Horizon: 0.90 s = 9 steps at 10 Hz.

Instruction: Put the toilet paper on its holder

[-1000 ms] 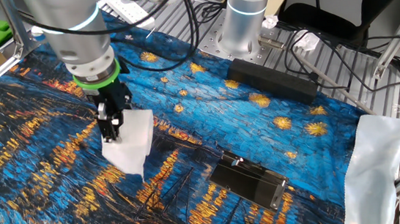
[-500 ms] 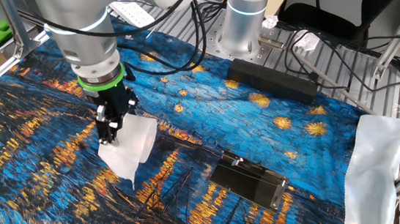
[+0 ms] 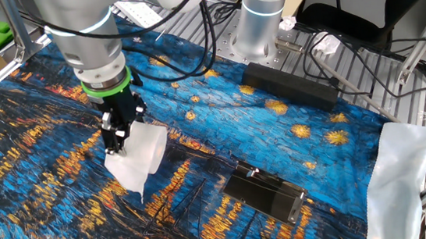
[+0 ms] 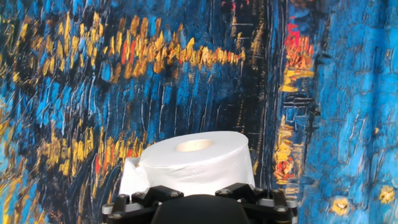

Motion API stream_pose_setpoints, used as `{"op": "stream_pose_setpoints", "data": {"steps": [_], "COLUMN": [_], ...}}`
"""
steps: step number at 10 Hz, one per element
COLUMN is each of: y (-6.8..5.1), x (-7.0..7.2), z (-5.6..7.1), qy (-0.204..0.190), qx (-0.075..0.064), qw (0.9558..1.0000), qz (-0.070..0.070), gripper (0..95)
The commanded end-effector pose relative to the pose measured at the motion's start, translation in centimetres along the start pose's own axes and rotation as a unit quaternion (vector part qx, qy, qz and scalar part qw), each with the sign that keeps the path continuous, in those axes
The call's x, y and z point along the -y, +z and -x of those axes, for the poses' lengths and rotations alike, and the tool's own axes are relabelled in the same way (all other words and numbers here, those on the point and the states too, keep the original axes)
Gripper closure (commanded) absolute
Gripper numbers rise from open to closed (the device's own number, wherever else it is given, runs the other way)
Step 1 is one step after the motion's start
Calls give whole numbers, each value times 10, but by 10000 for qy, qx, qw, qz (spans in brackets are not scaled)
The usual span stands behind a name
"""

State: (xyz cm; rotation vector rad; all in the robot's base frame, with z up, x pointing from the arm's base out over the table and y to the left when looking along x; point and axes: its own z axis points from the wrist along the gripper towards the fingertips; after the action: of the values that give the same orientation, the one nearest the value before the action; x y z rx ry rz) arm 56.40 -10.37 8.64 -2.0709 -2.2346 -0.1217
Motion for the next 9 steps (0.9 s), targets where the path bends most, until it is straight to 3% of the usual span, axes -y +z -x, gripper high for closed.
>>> {"op": "stream_pose_setpoints", "data": {"steps": [1,9], "y": [-1,-1], "x": [1,1], "z": [-1,-1], "qy": [-116,-284], "qx": [-14,48], "qw": [9999,9995], "qz": [3,90], "gripper": [950,950]}}
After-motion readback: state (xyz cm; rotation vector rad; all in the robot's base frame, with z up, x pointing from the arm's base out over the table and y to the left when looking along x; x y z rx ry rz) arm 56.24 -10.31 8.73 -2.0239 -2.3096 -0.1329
